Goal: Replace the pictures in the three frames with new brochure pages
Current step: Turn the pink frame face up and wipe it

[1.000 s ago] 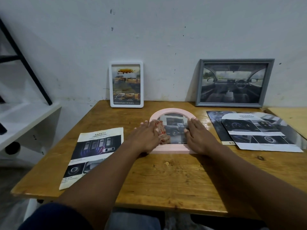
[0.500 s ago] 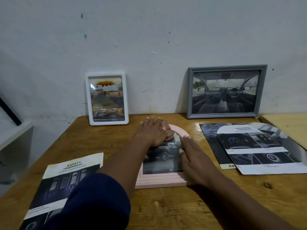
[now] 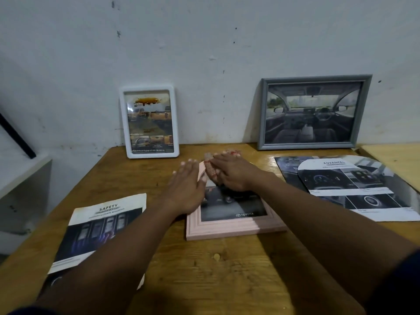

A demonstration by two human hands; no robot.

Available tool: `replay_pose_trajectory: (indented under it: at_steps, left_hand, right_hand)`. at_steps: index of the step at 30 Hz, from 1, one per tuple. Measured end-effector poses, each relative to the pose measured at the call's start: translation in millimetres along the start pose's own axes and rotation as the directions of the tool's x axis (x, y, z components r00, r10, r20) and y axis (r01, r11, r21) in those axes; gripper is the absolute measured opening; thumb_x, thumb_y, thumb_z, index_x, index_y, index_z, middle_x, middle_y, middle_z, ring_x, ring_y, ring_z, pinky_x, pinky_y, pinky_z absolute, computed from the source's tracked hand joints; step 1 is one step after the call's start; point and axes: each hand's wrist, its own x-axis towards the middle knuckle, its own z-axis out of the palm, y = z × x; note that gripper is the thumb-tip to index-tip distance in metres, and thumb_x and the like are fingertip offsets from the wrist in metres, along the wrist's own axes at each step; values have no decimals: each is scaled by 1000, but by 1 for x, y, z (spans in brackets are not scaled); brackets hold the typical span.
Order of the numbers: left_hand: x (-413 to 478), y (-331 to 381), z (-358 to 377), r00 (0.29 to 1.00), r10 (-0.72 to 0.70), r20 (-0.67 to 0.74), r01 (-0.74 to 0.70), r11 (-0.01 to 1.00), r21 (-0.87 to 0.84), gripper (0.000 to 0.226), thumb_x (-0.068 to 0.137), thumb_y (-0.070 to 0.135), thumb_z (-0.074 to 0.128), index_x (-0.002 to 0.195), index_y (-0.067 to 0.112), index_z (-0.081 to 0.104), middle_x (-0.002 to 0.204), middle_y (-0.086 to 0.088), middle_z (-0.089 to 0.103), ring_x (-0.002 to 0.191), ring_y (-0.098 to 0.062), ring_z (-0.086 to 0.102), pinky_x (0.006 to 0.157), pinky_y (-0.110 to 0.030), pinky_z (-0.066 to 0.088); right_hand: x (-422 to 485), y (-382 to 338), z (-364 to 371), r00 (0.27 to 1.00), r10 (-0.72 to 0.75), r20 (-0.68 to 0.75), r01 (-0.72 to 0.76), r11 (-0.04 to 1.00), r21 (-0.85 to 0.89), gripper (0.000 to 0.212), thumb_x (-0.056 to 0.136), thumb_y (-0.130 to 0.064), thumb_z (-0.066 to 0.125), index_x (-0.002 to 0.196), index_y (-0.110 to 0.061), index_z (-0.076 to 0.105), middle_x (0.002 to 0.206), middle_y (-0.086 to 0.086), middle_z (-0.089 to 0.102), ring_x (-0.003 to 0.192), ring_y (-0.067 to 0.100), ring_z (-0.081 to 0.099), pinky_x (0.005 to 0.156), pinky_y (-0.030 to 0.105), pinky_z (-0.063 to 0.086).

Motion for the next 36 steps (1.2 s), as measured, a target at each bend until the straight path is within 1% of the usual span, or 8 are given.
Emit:
replay_pose_trajectory:
  at_steps: [4, 14, 18, 23, 26, 29, 33, 36]
  left_hand:
    - [-11, 1, 10, 997, -21, 70, 17, 998, 66, 70, 107, 53, 15, 162, 17, -7, 168, -2, -17, 155, -19, -14, 122, -39, -6]
    - [-12, 4, 12, 998, -40, 45, 34, 991, 126, 76, 103, 62, 8, 162, 16, -5, 169, -3, -13, 156, -21, -12, 124, -44, -5]
    - [-11, 3, 12, 999, -45, 25, 41, 990, 135, 76, 103, 62, 10, 162, 17, -3, 170, -3, -11, 156, -22, -10, 123, -44, -6]
    - [-11, 3, 11, 999, -38, 9, 36, 989, 144, 76, 103, 63, 11, 163, 17, -1, 170, -3, -8, 156, -24, -8, 124, -46, -4]
    - [-12, 3, 10, 1000, -31, 1, 31, 988, 154, 76, 103, 63, 11, 163, 18, 0, 170, -3, -7, 156, -25, -7, 124, -47, -3]
    - [-13, 2, 10, 999, -35, -14, 37, 986, 164, 76, 103, 64, 11, 163, 18, 1, 170, -3, -5, 156, -26, -6, 125, -48, -3]
    - [-15, 0, 9, 996, -73, -55, 80, 987, 139, 76, 103, 62, 15, 163, 17, 2, 170, -8, 2, 157, -28, -2, 125, -47, 0]
    - [-17, 1, 7, 993, -102, -62, 107, 990, 87, 75, 103, 62, 17, 163, 18, 6, 170, -7, 6, 157, -29, 3, 124, -47, 4]
  right_hand:
    - [-12, 16, -4, 992, 125, 24, -125, 992, -1, 55, 104, -29, 34, 156, -16, 25, 165, 8, 19, 151, 27, 16, 121, 40, 12]
    - [-134, -14, 1, 927, 371, -52, -365, 926, 96, 49, 104, -28, 38, 151, -14, 34, 162, 8, 24, 143, 33, 34, 109, 47, 35]
    - [-171, -44, -11, 911, 396, -120, -404, 913, -55, 27, 100, -20, 46, 126, -13, 53, 129, 11, 59, 112, 34, 56, 75, 36, 37]
    - [-207, -40, -60, 920, 387, 63, -390, 920, 39, 22, 97, -23, 57, 116, -22, 67, 111, 4, 64, 97, 20, 62, 77, 30, 50]
    - [-222, -27, -83, 917, 398, 15, -398, 911, 105, 18, 99, -16, 53, 107, -29, 63, 101, -4, 61, 84, 10, 59, 64, 23, 49]
    - [-225, -16, -82, 907, 409, -98, -413, 911, -19, 25, 94, -17, 61, 117, -28, 63, 111, 0, 65, 93, 16, 58, 74, 28, 49]
    - [-226, -13, -68, 894, 402, 197, -389, 915, -105, 11, 96, -31, 57, 103, -31, 65, 103, -5, 64, 92, 12, 58, 77, 28, 48]
    - [-216, -11, -67, 894, 412, 178, -411, 911, -45, 28, 96, -40, 54, 120, -27, 63, 114, 0, 66, 100, 15, 61, 88, 37, 53]
